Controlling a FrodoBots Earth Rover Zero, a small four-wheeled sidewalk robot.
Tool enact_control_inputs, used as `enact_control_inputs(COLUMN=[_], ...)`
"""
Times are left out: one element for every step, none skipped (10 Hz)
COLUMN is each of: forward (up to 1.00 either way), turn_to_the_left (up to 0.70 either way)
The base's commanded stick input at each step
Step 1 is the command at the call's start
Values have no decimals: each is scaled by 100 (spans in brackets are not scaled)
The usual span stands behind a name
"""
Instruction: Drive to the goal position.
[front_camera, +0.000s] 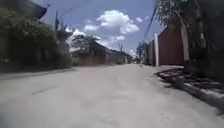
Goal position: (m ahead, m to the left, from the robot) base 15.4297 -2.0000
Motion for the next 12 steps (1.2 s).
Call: enact_control_inputs(forward=[85, 85, 85, 85, 85, 85, 85, 85, 85, 85, 85, 85], turn_to_the_left=[0, 0, 0, 0, 0, 0, 0, 0, 0, 0, 0, 0])
